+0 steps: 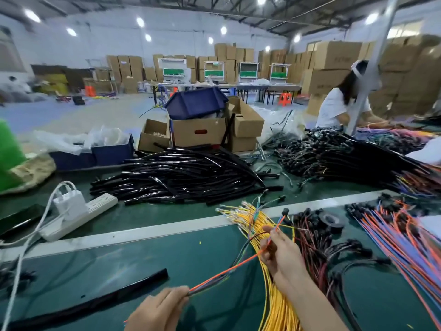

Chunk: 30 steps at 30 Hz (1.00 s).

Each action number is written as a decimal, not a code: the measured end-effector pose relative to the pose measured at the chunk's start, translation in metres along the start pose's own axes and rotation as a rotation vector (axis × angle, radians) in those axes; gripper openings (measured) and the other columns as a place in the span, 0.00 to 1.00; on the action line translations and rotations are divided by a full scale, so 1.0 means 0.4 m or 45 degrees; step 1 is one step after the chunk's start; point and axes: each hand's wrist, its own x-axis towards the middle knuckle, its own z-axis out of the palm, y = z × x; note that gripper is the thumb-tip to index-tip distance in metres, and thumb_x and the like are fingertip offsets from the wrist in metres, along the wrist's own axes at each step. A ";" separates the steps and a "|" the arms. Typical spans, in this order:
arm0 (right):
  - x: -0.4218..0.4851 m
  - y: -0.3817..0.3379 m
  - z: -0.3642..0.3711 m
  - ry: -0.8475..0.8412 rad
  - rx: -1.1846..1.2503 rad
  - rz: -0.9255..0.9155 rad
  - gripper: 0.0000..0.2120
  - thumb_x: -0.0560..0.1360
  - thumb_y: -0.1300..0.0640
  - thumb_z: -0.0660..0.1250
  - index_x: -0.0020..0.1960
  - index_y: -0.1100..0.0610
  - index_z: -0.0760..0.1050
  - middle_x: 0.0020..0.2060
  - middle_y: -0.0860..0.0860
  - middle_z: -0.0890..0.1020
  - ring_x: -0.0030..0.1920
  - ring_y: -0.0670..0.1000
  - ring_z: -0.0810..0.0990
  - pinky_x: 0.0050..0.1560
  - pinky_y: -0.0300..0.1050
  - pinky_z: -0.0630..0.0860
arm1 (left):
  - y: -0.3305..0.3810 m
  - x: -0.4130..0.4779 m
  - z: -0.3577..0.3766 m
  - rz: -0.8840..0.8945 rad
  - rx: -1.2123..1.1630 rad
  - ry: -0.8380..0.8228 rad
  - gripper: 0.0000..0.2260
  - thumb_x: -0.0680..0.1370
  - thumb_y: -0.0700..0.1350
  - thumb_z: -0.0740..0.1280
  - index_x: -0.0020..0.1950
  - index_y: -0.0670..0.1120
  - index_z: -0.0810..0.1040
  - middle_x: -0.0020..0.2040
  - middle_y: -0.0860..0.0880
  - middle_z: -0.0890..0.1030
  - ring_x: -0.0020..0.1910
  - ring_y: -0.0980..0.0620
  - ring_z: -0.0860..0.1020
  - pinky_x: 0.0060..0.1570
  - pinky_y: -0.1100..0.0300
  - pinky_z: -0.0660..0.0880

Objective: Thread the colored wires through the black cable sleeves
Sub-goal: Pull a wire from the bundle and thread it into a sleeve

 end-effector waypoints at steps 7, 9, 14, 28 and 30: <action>0.014 -0.030 -0.025 0.091 -0.048 -0.108 0.11 0.83 0.59 0.53 0.53 0.57 0.74 0.27 0.51 0.73 0.22 0.44 0.67 0.21 0.34 0.65 | 0.014 -0.009 -0.011 -0.178 -0.160 0.038 0.17 0.79 0.62 0.56 0.46 0.55 0.79 0.42 0.64 0.78 0.34 0.67 0.76 0.39 0.73 0.74; 0.016 -0.035 -0.032 0.132 -0.079 -0.152 0.10 0.83 0.60 0.53 0.55 0.55 0.73 0.28 0.52 0.76 0.23 0.44 0.68 0.22 0.34 0.66 | 0.010 0.006 -0.012 -0.088 -0.075 0.025 0.19 0.80 0.58 0.55 0.43 0.52 0.82 0.36 0.61 0.76 0.32 0.65 0.73 0.39 0.77 0.71; -0.004 -0.030 -0.014 -0.006 -0.227 -0.103 0.23 0.81 0.66 0.57 0.74 0.57 0.56 0.48 0.63 0.80 0.30 0.50 0.79 0.31 0.38 0.79 | 0.022 0.034 -0.007 -0.054 -0.080 0.040 0.16 0.81 0.57 0.54 0.44 0.53 0.77 0.30 0.55 0.75 0.29 0.62 0.71 0.35 0.77 0.70; -0.149 0.111 0.099 -1.093 -1.821 -1.070 0.21 0.80 0.45 0.59 0.71 0.48 0.69 0.57 0.54 0.79 0.56 0.56 0.75 0.59 0.42 0.65 | 0.041 0.030 -0.031 -0.059 -0.125 -0.056 0.17 0.81 0.57 0.53 0.44 0.54 0.78 0.37 0.56 0.74 0.30 0.62 0.73 0.36 0.79 0.69; -0.139 0.112 0.097 -1.082 -1.746 -1.100 0.20 0.80 0.49 0.59 0.71 0.49 0.69 0.53 0.59 0.79 0.52 0.59 0.76 0.55 0.43 0.66 | 0.034 0.033 -0.036 -0.178 -0.234 -0.056 0.13 0.79 0.57 0.59 0.45 0.54 0.80 0.39 0.58 0.78 0.31 0.63 0.76 0.36 0.78 0.71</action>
